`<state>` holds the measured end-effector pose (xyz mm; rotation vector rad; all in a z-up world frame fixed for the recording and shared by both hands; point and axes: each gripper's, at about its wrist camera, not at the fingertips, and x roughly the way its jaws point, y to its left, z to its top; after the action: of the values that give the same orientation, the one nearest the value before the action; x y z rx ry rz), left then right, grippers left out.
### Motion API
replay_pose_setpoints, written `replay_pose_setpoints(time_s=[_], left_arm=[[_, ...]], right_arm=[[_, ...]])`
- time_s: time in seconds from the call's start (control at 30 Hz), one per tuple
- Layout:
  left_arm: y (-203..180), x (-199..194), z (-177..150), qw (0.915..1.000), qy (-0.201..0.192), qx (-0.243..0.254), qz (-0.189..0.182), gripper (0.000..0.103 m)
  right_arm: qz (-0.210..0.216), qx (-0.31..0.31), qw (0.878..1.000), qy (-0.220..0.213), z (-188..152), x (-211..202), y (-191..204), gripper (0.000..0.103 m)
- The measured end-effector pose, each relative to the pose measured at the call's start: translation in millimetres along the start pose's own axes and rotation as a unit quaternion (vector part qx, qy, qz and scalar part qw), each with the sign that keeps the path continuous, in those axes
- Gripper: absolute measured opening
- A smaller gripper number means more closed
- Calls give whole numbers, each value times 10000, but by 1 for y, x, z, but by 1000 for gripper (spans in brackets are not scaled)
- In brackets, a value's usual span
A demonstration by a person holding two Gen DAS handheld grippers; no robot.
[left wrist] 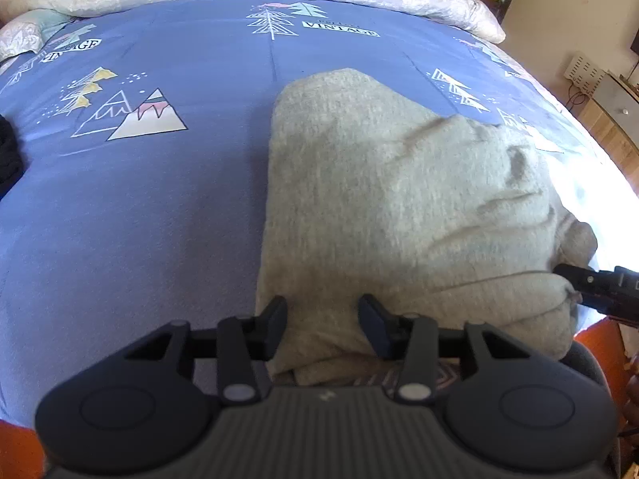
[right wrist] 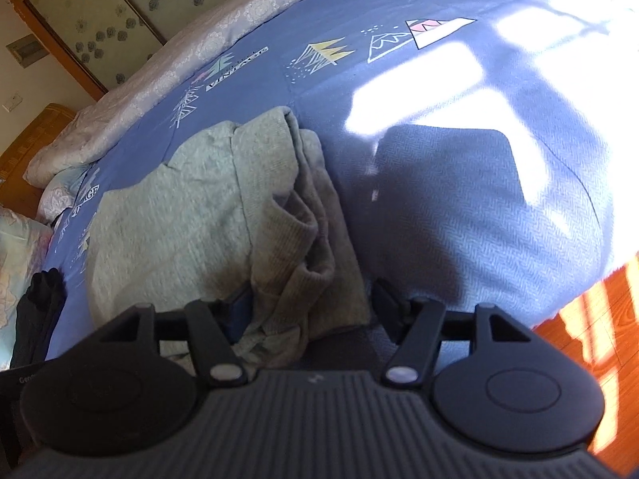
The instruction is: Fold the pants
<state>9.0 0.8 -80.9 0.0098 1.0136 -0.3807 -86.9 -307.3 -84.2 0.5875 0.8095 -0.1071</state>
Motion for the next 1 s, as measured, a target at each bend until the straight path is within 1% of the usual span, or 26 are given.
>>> replay_pose_setpoints(time_s=[0.03, 0.13, 0.2, 0.23, 0.27, 0.37, 0.43, 0.5, 0.57, 0.63, 0.73, 0.83, 0.9, 0.93, 1.0], left_arm=[[1, 1, 0, 10000, 8, -26, 31, 48], [5, -1, -1, 9999, 28, -124, 4, 49], [6, -2, -3, 9999, 27, -132, 49, 51], [7, -2, -3, 9999, 29, -137, 95, 55], [8, -2, -4, 9998, 45, -163, 123, 56], [11, -2, -5, 9996, 62, -238, 105, 56], [11, -3, -5, 9996, 62, -225, 135, 56], [10, -3, -6, 9996, 61, -211, 162, 56], [9, -3, -6, 9996, 60, -200, 184, 56], [8, -3, -5, 9996, 62, -184, 204, 56], [6, -4, -6, 9995, 53, -164, 248, 58], [5, -4, -6, 9995, 46, -145, 282, 59], [4, -4, -6, 9994, 41, -117, 309, 59], [4, -4, -6, 9994, 37, -102, 321, 59], [3, -5, -7, 9994, 25, -71, 345, 59]], right_arm=[[19, 20, 10000, 11, 2, 1, 1, 66], [38, 58, 10000, -2, 0, -1, 1, 66], [17, 25, 10000, -25, -1, -2, 2, 66], [10, 25, 10000, -26, -1, -2, 2, 66], [2, 36, 10000, -21, -1, -3, 3, 66], [-125, 3, 9999, -6, 0, -6, 7, 67], [-331, -147, 9992, -175, -1, -14, 16, 68], [-433, -418, 9970, -481, -4, -24, 28, 68], [-504, -800, 9920, -834, -7, -35, 43, 68], [-478, -1113, 9867, -1081, -8, -44, 55, 68], [-279, -1355, 9822, -1269, -7, -52, 67, 67], [-18, -1520, 9802, -1268, -7, -57, 75, 67], [61, -1677, 9778, -1256, -9, -57, 81, 67], [80, -1769, 9764, -1236, -11, -55, 84, 66], [75, -1918, 9746, -1158, -16, -51, 91, 57]])
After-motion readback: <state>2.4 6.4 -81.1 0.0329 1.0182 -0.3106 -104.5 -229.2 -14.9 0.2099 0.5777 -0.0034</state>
